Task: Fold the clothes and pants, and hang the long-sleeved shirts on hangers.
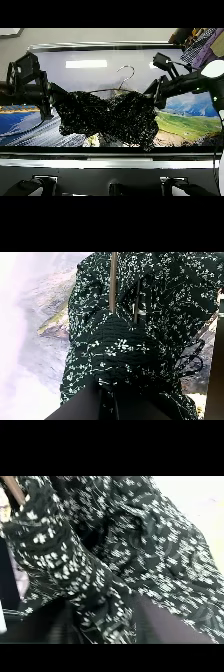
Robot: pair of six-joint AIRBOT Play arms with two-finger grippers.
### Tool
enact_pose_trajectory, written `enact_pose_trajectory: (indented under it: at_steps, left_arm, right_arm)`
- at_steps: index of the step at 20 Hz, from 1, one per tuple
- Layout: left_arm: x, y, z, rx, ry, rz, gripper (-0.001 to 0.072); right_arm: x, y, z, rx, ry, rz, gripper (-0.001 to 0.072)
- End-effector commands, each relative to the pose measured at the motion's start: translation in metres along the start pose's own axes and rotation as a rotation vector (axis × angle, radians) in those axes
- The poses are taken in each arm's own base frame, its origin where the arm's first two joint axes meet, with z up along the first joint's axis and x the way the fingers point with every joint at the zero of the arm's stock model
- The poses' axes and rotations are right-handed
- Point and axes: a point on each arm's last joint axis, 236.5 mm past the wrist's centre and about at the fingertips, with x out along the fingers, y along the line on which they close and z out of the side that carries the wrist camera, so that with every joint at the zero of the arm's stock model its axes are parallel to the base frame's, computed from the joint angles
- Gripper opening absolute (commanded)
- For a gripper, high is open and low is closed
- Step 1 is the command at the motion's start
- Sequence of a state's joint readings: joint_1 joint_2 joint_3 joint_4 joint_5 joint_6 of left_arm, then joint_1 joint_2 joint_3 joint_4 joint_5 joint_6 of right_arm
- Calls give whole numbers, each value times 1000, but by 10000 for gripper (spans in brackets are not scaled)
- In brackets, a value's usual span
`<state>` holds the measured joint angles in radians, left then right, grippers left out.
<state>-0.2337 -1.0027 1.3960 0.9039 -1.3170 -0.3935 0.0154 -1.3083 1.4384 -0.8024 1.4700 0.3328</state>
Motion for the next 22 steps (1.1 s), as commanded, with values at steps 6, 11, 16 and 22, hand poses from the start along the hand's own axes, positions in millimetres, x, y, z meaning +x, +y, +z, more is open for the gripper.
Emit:
enact_pose_trajectory:
  at_steps: [6,11,16,22]
  left_arm:
    - [0,0,0,0,0,-1,24]
    - [0,7,-1,-54,2,28,346]
    - [-2,24,-10,-64,36,102,347]
    - [-12,72,8,-253,-77,303,347]
  right_arm:
    - [-1,23,-2,-4,5,104,28]
    - [-27,30,-9,-60,95,5,24]
    - [-60,46,0,-90,122,-103,23]
    - [-93,62,10,-29,113,-229,22]
